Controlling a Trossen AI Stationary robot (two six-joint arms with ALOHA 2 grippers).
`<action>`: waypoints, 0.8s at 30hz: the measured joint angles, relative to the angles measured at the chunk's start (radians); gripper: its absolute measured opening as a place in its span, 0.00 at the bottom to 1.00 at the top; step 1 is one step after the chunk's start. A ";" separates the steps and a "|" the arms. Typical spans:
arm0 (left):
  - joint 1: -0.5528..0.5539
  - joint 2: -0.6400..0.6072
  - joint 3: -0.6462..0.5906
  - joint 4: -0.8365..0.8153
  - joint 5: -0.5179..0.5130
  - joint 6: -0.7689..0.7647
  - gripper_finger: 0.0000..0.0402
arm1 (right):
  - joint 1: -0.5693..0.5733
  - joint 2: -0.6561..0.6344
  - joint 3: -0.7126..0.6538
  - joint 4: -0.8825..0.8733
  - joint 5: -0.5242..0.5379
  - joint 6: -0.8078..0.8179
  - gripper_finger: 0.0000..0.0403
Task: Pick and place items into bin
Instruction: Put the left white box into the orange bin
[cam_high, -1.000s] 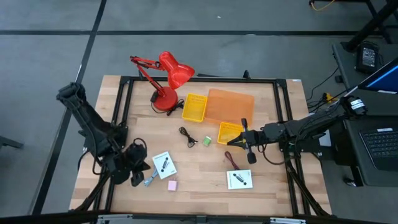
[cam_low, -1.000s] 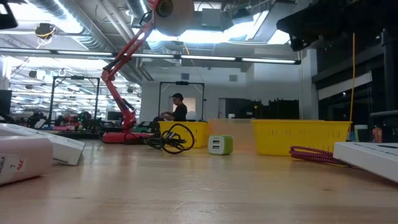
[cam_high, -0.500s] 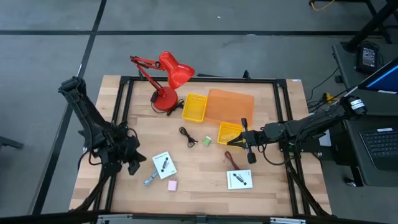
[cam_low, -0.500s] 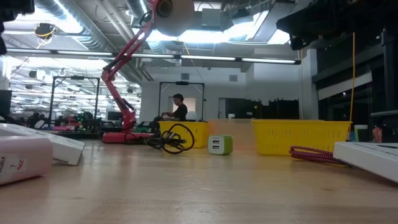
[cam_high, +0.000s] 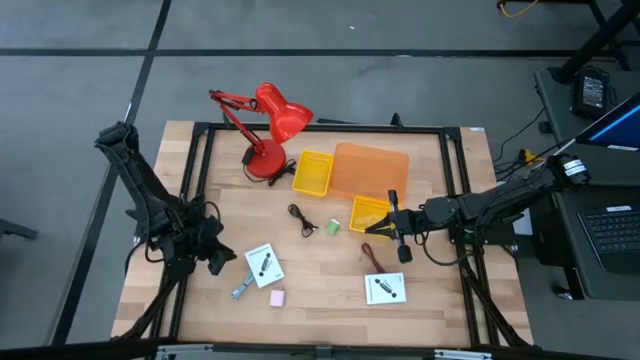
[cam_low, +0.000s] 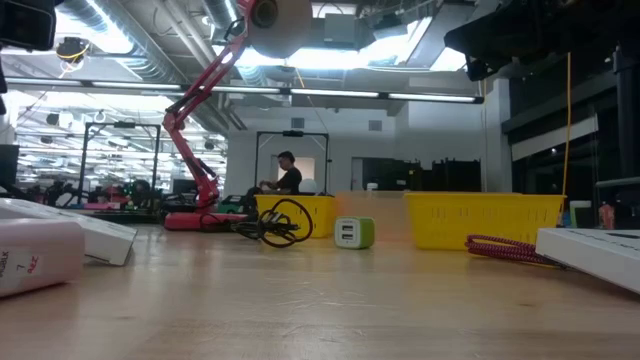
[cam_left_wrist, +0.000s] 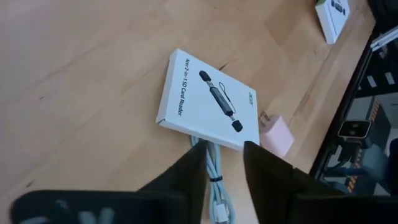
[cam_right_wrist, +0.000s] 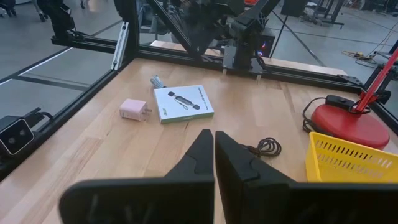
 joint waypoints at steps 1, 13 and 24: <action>0.000 0.001 0.000 0.000 0.000 -0.006 0.30 | 0.000 0.000 0.000 0.000 0.000 0.000 0.00; 0.000 0.091 0.000 -0.002 0.001 -0.055 0.54 | 0.000 0.000 0.000 0.000 0.000 0.000 0.00; 0.001 0.141 0.000 0.004 0.055 -0.117 0.56 | 0.000 0.000 0.000 0.000 0.000 0.000 0.00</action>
